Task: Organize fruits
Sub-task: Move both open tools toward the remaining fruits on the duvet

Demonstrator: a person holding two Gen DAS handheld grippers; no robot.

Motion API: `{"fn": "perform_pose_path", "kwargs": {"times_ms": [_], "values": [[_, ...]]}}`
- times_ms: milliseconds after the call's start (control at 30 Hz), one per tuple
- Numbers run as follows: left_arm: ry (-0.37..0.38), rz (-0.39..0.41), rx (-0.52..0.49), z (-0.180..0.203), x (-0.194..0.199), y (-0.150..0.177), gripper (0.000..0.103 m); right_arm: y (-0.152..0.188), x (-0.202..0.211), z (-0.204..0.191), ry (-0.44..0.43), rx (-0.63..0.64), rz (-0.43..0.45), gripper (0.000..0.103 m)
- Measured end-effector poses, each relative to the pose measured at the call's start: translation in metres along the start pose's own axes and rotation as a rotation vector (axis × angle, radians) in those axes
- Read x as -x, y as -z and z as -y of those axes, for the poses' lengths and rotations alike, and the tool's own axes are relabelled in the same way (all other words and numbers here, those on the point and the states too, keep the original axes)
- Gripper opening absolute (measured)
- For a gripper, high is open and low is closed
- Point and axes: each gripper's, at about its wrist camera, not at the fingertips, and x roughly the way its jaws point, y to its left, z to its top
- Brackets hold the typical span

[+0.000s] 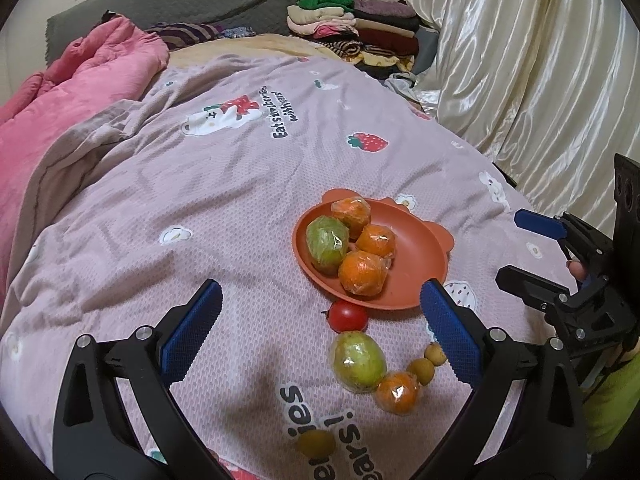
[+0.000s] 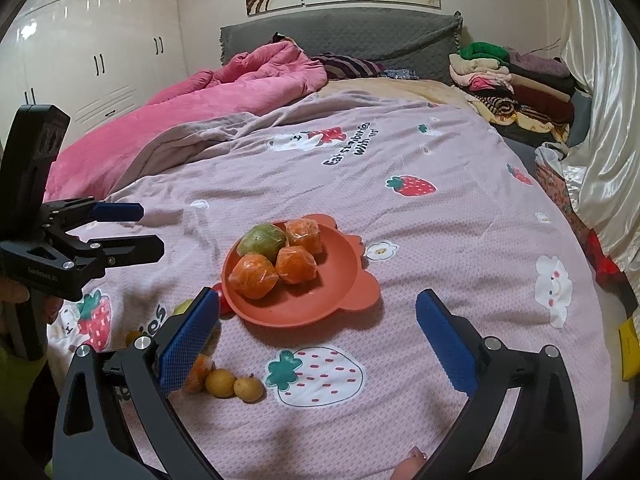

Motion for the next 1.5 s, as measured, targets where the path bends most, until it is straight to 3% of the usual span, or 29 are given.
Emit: {"fn": "perform_pose_path", "kwargs": {"times_ms": [667,1500], "values": [[-0.015,-0.005,0.04,-0.01,0.008,0.016,0.093,0.011,0.011,-0.017,-0.028,0.026,-0.015,0.098],[-0.009,-0.066,0.035,-0.004,-0.002,0.042,0.093,0.053,-0.004,-0.021,-0.027,0.08,-0.13,0.098]]}}
